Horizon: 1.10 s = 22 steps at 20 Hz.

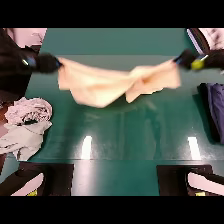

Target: Fold the shirts.

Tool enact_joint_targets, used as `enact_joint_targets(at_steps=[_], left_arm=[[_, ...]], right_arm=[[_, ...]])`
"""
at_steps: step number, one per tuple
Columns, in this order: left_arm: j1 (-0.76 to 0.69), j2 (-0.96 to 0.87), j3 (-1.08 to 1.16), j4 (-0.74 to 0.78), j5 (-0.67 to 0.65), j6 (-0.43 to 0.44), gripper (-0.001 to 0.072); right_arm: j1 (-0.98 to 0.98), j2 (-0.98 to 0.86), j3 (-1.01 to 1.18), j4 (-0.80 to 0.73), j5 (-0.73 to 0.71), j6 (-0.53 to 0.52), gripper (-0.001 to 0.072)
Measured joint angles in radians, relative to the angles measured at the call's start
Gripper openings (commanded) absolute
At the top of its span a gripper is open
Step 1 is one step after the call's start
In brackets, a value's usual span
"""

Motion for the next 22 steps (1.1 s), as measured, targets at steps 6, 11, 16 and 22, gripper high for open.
enact_joint_targets(at_steps=[6, 11, 16, 22], left_arm=[[0.004, 0.001, 0.458, -0.093, -0.038, -0.001, 0.0025], [0.004, 0.003, 0.676, -0.353, -0.066, 0.004, 0.0025], [0.004, 0.004, 0.726, -0.607, -0.107, 0.027, 0.0025], [0.004, -0.003, 0.480, -0.336, -0.246, -0.023, 0.0025]], right_arm=[[-0.095, 0.225, 0.378, 0.001, -0.066, -0.063, 0.0013], [-0.195, 0.356, 0.555, 0.000, -0.103, -0.113, 0.0012], [-0.339, 0.424, 0.598, 0.003, -0.099, -0.127, 0.0011], [-0.261, 0.270, 0.560, 0.017, 0.008, -0.090, 0.0011]])
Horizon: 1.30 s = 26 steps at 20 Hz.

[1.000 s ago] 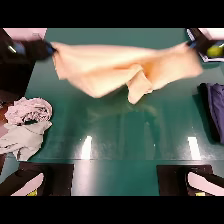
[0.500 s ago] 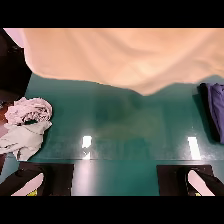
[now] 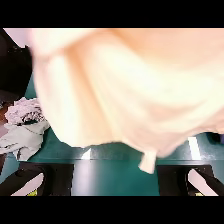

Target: Fold the shirts.

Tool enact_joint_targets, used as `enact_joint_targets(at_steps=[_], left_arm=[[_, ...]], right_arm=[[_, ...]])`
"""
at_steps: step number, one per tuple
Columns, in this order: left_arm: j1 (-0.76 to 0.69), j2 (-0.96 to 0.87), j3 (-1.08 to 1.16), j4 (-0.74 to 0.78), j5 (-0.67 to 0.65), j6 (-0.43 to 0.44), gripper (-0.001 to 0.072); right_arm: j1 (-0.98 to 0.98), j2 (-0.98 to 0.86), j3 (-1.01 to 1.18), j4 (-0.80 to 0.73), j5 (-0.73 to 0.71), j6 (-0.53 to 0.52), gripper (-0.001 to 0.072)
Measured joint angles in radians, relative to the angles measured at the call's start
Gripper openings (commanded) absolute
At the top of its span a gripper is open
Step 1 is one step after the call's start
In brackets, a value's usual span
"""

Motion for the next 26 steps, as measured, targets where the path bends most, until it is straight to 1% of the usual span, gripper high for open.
enact_joint_targets(at_steps=[1, 3, 5, 7, 9, 12, 13, 14, 15, 16, 17, 18, 19, 20, 22, 23, 26], left_arm=[[0.000, -0.005, -0.088, 0.057, -0.014, -0.007, 0.0025], [0.000, -0.016, -0.284, 0.145, -0.016, -0.016, 0.0025], [0.000, -0.035, -0.482, 0.209, 0.017, -0.016, 0.0025], [0.000, -0.068, -0.675, 0.263, 0.103, -0.011, 0.0025], [0.000, -0.116, -0.804, 0.298, 0.216, -0.001, 0.0025], [0.000, -0.205, -0.882, 0.325, 0.374, 0.026, 0.0026], [0.000, -0.234, -0.887, 0.332, 0.419, 0.031, 0.0031], [0.000, -0.258, -0.887, 0.335, 0.458, 0.037, 0.0278], [0.000, -0.278, -0.882, 0.340, 0.491, 0.040, 0.0553], [0.000, -0.293, -0.872, 0.340, 0.520, 0.042, 0.0607], [0.000, -0.304, -0.858, 0.342, 0.541, 0.043, 0.0608], [0.000, -0.311, -0.839, 0.349, 0.550, 0.045, 0.0608], [0.002, -0.316, -0.812, 0.361, 0.548, 0.047, 0.0607], [0.007, -0.319, -0.781, 0.377, 0.528, 0.048, 0.0607], [0.036, -0.319, -0.711, 0.420, 0.439, 0.048, 0.0607], [0.062, -0.315, -0.682, 0.435, 0.378, 0.053, 0.0606], [0.164, -0.299, -0.648, 0.461, 0.200, 0.095, 0.0606]], right_arm=[[0.048, -0.045, -0.026, -0.018, 0.021, 0.013, 0.0011], [0.162, -0.162, -0.089, -0.100, 0.065, 0.042, 0.0011], [0.259, -0.280, -0.132, -0.169, 0.090, 0.059, 0.0011], [0.335, -0.423, -0.145, -0.240, 0.104, 0.071, 0.0012], [0.390, -0.559, -0.124, -0.274, 0.089, 0.077, 0.0013], [0.432, -0.737, -0.049, -0.307, 0.058, 0.104, 0.0017], [0.441, -0.781, -0.025, -0.311, 0.047, 0.119, 0.0044], [0.447, -0.813, -0.014, -0.313, 0.041, 0.129, 0.0266], [0.450, -0.834, -0.012, -0.314, 0.027, 0.142, 0.0484], [0.448, -0.846, -0.013, -0.316, 0.013, 0.148, 0.0501], [0.444, -0.854, -0.019, -0.313, 0.006, 0.156, 0.0497], [0.437, -0.858, -0.023, -0.304, 0.006, 0.163, 0.0465], [0.424, -0.855, -0.025, -0.288, 0.007, 0.166, 0.0390], [0.410, -0.846, -0.027, -0.270, 0.018, 0.170, 0.0360], [0.379, -0.815, -0.030, -0.234, 0.079, 0.159, 0.0349], [0.361, -0.794, -0.031, -0.221, 0.127, 0.141, 0.0278], [0.314, -0.737, -0.032, -0.200, 0.282, 0.090, 0.0277]])
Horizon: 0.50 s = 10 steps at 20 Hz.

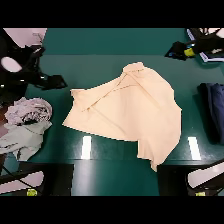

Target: Fold the shirts.

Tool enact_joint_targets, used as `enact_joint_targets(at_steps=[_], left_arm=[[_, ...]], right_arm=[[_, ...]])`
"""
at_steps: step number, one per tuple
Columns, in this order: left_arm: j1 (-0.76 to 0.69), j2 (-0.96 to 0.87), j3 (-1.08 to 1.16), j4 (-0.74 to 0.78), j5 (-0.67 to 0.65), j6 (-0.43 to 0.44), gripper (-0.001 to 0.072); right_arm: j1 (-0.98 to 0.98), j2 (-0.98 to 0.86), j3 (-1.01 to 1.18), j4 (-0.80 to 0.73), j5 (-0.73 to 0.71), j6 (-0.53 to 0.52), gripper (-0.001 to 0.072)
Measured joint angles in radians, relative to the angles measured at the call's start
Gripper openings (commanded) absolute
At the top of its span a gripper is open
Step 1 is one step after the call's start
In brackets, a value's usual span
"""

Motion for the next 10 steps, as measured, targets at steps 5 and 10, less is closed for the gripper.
enact_joint_targets(at_steps=[5, 10], left_arm=[[0.147, 0.026, -0.158, -0.068, -0.197, 0.119, 0.0606], [0.182, 0.034, -0.369, -0.117, -0.193, 0.203, 0.0606]], right_arm=[[-0.042, 0.074, -0.001, 0.026, 0.203, -0.037, 0.0277], [-0.050, 0.115, -0.001, 0.035, 0.272, -0.048, 0.0277]])
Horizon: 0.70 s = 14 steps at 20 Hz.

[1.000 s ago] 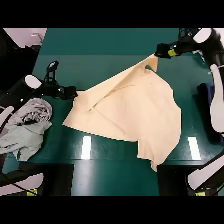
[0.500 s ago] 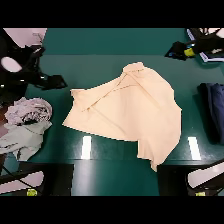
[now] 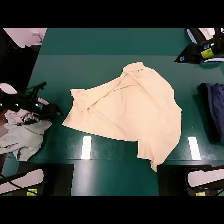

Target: Fold the shirts.

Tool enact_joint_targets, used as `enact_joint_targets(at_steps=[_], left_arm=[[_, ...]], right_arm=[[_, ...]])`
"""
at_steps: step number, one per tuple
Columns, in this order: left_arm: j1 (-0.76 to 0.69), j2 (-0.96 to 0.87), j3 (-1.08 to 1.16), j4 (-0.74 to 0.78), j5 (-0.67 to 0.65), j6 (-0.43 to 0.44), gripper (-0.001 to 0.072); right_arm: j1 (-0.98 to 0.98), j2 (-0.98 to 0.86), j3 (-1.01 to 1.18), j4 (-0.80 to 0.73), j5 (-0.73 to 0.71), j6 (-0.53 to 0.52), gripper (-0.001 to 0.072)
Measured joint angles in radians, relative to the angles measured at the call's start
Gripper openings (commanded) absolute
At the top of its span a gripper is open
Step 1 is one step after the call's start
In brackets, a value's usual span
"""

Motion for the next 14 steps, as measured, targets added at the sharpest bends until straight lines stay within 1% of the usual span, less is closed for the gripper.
enact_joint_targets(at_steps=[6, 7, 8, 9, 13, 14], left_arm=[[0.008, 0.002, -0.100, -0.051, 0.031, 0.039, 0.0605], [0.008, 0.002, -0.109, -0.062, 0.035, 0.040, 0.0516], [0.008, 0.001, -0.117, -0.066, 0.045, 0.043, 0.0365], [0.008, 0.000, -0.122, -0.063, 0.060, 0.045, 0.0306], [0.006, 0.000, -0.132, -0.077, 0.080, 0.046, 0.0303], [-0.002, 0.001, -0.133, -0.078, 0.085, 0.045, 0.0176]], right_arm=[[-0.002, 0.010, 0.000, 0.002, 0.022, -0.002, 0.0278], [-0.002, 0.011, 0.000, 0.002, 0.024, -0.002, 0.0277], [-0.002, 0.011, 0.000, 0.002, 0.024, -0.002, 0.0278], [-0.002, 0.011, 0.000, 0.002, 0.024, -0.002, 0.0278], [-0.002, 0.011, 0.000, 0.002, 0.023, -0.002, 0.0277], [-0.002, 0.011, 0.000, 0.002, 0.023, -0.002, 0.0277]])
